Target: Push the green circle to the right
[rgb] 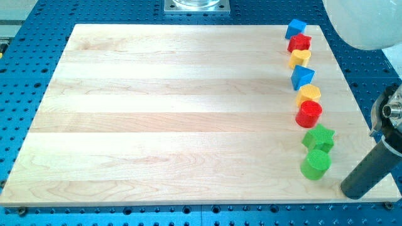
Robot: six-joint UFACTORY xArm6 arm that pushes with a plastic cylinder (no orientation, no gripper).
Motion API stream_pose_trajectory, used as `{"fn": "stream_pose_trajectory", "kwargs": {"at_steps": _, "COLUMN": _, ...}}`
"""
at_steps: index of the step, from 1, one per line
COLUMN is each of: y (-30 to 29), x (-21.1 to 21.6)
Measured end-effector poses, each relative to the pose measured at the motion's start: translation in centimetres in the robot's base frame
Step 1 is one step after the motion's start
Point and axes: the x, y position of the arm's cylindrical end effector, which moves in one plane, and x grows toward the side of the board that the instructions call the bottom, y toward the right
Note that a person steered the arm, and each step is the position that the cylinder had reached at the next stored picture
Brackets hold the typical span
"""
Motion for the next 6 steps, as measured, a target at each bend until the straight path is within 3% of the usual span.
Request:
{"fn": "stream_pose_trajectory", "kwargs": {"at_steps": 2, "y": 0.7, "x": 0.1}}
{"fn": "stream_pose_trajectory", "kwargs": {"at_steps": 3, "y": -2.8, "x": 0.3}}
{"fn": "stream_pose_trajectory", "kwargs": {"at_steps": 4, "y": -9.9, "x": 0.3}}
{"fn": "stream_pose_trajectory", "kwargs": {"at_steps": 5, "y": -11.8, "x": -0.1}}
{"fn": "stream_pose_trajectory", "kwargs": {"at_steps": 6, "y": -8.5, "x": -2.3}}
